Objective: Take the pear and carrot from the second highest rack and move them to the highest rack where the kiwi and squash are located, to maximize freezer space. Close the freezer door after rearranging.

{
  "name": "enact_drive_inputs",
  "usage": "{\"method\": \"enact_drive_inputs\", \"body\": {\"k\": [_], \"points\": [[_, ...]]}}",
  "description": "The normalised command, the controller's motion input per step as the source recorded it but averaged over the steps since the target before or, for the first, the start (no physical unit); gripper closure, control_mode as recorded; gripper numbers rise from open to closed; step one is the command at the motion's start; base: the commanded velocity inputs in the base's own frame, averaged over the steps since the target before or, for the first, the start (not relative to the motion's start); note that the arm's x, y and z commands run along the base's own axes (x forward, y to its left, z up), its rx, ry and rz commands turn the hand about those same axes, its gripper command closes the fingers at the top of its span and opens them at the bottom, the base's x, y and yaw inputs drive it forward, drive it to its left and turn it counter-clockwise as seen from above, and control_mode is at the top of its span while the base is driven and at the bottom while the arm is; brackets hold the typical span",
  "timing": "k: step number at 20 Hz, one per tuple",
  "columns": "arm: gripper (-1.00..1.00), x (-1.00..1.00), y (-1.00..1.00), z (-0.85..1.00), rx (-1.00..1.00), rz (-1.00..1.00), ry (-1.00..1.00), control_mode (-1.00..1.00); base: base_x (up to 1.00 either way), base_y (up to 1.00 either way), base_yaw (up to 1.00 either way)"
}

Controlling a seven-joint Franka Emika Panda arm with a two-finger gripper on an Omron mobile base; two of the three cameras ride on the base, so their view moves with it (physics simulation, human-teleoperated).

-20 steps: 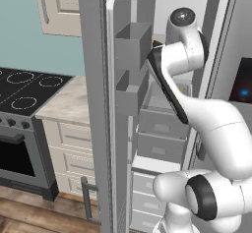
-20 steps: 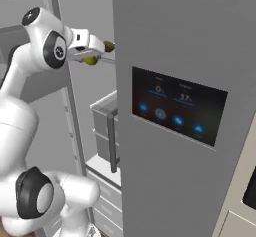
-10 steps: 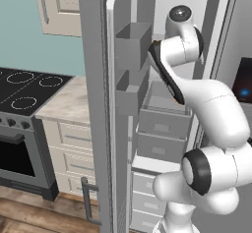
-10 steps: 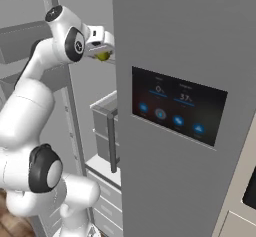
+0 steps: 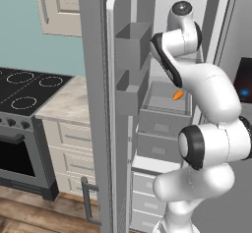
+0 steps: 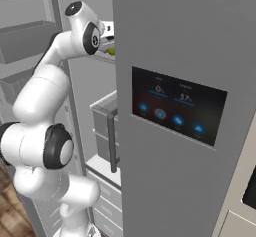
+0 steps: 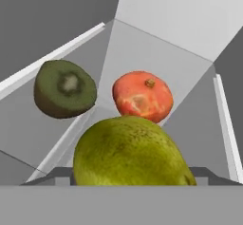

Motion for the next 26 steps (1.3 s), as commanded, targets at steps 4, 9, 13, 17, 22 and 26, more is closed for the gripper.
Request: {"method": "enact_drive_inputs", "body": {"k": [4,9,13,17,22,26], "points": [[1.0,0.66,-0.15,-0.17,0.01,0.0,0.07,-1.0,0.0,0.0,0.0],[1.0,0.59,-0.08,-0.35,0.0,0.0,0.0,-1.0,0.0,0.0,0.0],[1.0,0.35,0.0,-0.53,0.0,0.0,0.0,-1.0,0.0,0.0,0.0],[1.0,0.24,-0.04,-0.51,0.0,0.0,0.0,-1.0,0.0,0.0,0.0],[1.0,0.24,-0.03,-0.56,0.0,0.0,0.0,-1.0,0.0,0.0,0.0],[1.0,0.35,0.0,-0.59,0.0,0.0,0.0,-1.0,0.0,0.0,0.0]]}}
